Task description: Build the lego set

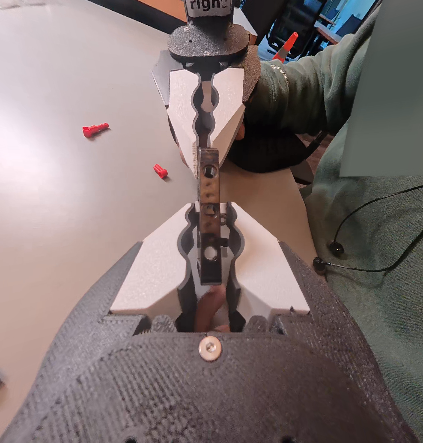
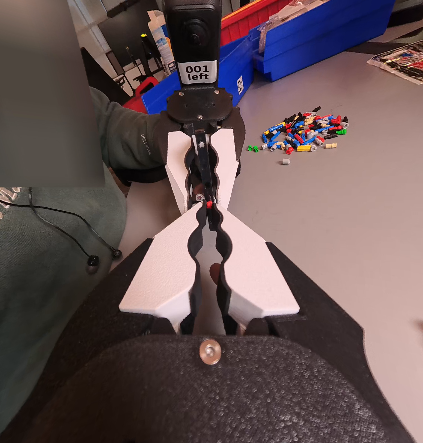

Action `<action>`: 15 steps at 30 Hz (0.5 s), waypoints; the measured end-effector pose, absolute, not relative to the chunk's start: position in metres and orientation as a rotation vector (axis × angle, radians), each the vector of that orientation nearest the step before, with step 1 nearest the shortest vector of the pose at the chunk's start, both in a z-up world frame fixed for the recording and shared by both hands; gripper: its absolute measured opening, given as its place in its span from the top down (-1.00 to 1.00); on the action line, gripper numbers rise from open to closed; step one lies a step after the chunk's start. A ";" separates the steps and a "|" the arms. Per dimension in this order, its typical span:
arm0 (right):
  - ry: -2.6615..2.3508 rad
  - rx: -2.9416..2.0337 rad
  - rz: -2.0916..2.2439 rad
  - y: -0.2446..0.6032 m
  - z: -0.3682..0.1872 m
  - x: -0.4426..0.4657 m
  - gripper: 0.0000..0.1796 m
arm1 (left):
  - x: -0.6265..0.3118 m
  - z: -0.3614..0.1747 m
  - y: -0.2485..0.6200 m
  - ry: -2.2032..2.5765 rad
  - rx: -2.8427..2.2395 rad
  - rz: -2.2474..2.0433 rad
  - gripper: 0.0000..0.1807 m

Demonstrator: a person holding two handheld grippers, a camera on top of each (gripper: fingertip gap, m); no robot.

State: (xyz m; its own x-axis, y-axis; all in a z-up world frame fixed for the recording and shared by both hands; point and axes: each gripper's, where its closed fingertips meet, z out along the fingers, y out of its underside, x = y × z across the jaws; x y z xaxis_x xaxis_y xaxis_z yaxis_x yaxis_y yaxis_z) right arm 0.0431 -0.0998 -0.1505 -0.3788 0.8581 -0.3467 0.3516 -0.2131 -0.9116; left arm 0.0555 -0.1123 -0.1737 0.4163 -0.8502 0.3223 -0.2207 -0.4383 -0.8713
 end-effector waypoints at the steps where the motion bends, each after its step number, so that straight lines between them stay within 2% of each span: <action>1: -1.625 -1.424 1.626 -0.100 -0.150 0.043 0.98 | 0.055 -0.173 -0.112 0.906 -1.894 -1.034 0.74; 15: -1.620 -1.451 1.661 -0.100 -0.151 0.038 0.98 | 0.053 -0.169 -0.111 0.908 -1.881 -1.021 0.74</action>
State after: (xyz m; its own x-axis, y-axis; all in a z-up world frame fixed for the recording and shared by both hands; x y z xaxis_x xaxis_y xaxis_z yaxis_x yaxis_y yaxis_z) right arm 0.0378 -0.1004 -0.1507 -0.3795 0.8416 -0.3842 0.3631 -0.2464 -0.8986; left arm 0.0528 -0.1109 -0.1693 0.4181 -0.8524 0.3139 -0.2119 -0.4276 -0.8788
